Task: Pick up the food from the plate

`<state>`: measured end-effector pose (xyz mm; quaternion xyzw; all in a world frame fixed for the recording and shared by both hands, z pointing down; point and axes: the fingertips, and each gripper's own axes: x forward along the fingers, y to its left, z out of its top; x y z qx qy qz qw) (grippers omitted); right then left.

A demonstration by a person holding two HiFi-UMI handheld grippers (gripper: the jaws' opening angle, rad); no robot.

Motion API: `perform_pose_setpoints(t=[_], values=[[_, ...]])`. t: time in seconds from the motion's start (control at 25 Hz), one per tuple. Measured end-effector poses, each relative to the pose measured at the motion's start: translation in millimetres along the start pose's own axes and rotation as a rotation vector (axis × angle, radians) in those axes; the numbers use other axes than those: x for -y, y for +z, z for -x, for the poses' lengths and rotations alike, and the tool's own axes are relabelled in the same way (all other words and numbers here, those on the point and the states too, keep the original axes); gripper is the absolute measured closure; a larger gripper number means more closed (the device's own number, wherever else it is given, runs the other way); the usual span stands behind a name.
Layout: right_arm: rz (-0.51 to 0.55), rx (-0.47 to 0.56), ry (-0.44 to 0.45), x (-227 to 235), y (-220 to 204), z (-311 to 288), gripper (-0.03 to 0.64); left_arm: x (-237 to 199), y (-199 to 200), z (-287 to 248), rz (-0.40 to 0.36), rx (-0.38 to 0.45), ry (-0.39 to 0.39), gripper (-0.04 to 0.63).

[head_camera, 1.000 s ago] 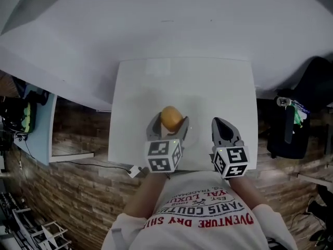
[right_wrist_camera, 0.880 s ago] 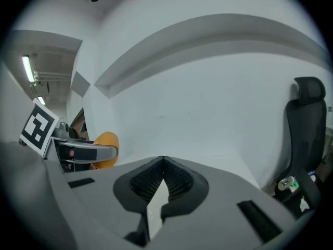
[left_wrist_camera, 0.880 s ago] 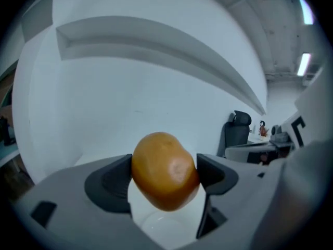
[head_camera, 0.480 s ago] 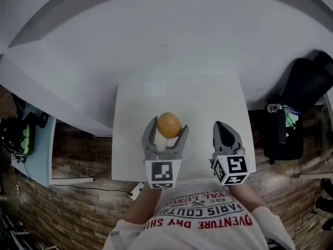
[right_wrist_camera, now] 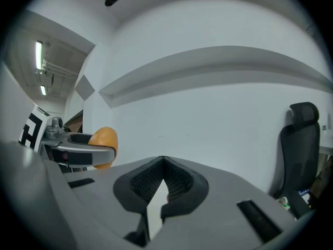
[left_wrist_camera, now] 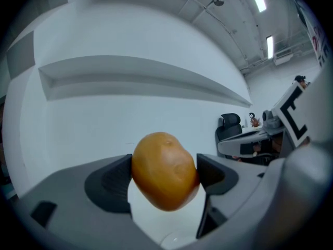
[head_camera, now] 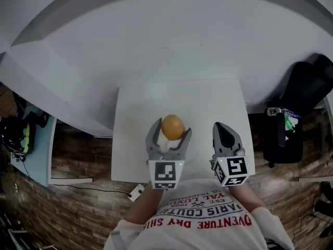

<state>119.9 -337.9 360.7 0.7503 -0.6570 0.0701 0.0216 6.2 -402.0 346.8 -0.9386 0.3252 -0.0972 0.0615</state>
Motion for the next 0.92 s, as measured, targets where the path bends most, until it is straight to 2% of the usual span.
perform_pose_setpoints(t=[0.28,0.52,0.92], values=[[0.016,-0.006,0.031,-5.4,-2.3,0.5,0.609,1.7,-0.4,0.8,0.033,-0.004,0.007,0.206],[0.019,-0.03,0.023,0.1,-7.4,0.9,0.609,6.4,-4.3,-1.1,0.037,-0.018,0.002,0.206],[0.016,-0.045,0.067,-11.4,-14.1,-3.3,0.609,7.3,-13.7,-3.5,0.047,-0.049,-0.002,0.206]])
